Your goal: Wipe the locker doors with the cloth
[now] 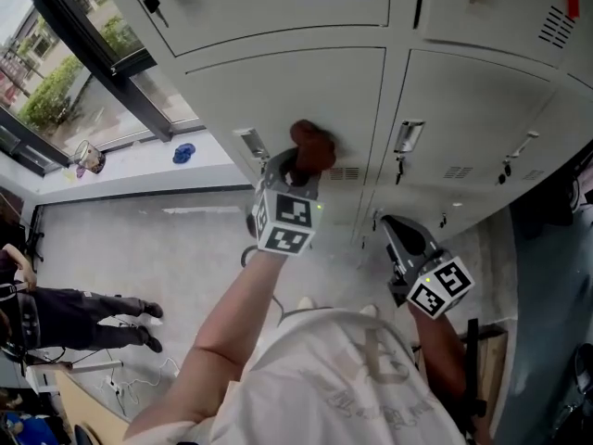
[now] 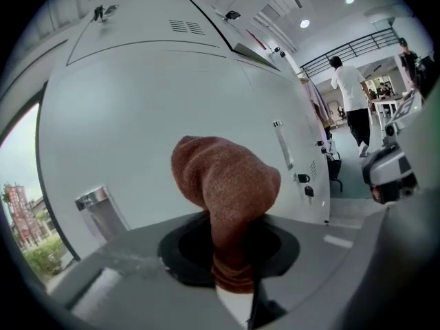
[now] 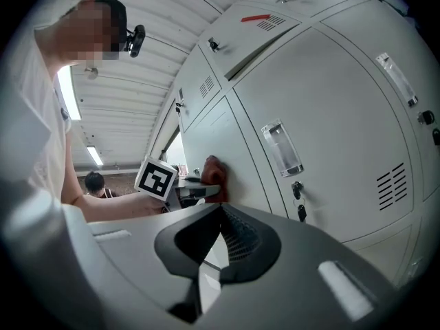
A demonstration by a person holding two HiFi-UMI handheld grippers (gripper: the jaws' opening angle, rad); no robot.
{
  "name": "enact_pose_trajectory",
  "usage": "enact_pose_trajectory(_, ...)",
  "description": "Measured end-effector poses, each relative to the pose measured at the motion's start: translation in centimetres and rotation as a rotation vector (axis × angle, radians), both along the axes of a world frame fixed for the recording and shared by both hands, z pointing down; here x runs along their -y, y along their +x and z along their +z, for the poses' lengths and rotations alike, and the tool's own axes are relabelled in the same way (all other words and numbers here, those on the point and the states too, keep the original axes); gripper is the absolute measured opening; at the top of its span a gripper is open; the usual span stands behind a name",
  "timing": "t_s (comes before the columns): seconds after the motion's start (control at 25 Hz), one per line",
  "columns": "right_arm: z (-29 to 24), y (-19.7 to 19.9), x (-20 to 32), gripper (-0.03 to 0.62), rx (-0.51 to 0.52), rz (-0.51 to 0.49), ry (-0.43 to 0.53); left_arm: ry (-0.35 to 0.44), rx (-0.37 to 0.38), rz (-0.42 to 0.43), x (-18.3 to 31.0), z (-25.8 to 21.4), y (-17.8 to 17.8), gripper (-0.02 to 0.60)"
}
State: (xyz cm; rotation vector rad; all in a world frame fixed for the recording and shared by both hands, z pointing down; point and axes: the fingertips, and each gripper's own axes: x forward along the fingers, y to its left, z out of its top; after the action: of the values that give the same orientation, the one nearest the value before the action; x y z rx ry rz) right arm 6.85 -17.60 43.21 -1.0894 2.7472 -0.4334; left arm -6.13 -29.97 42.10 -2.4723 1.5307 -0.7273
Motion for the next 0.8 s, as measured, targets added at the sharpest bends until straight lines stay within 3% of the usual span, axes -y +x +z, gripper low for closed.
enact_pose_trajectory(0.16, 0.1, -1.0, 0.1, 0.009, 0.006, -0.016, -0.005, 0.029, 0.043, -0.039, 0.0, -1.0, -2.6, 0.084)
enact_pose_trajectory(0.52, 0.2, -2.6, 0.4, 0.009, 0.015, -0.043, -0.018, 0.091, 0.277, -0.108, -0.3, -1.8, -8.6, 0.086)
enact_pose_trajectory(0.8, 0.5, -4.0, 0.3, 0.009, 0.015, -0.061, -0.025, 0.103, 0.293, -0.104, -0.6, -1.1, -10.7, 0.084)
